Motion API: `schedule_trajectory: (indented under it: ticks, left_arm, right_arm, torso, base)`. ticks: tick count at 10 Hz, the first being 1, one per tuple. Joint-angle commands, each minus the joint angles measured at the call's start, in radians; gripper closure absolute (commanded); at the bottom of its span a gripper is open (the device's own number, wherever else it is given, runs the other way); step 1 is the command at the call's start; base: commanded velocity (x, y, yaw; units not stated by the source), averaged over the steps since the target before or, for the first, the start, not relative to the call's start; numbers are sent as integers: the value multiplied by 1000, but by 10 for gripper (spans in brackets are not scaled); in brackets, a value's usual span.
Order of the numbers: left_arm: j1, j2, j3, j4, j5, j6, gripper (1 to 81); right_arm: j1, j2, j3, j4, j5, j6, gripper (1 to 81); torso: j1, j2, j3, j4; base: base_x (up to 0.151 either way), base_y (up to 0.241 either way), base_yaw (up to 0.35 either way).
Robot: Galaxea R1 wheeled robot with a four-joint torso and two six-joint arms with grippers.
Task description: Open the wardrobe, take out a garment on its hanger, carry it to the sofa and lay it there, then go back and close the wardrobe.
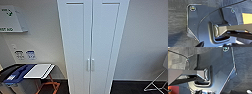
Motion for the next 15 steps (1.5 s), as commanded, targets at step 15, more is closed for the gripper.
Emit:
schedule_trajectory:
  ticks: [15]
  left_arm:
    - [-30,-11,10,7,66,9,10]
  right_arm:
    - [31,-22,7,-15,-37,-4,10]
  torso:
    - [1,-1,1,0]
  base:
    - [80,0,0]
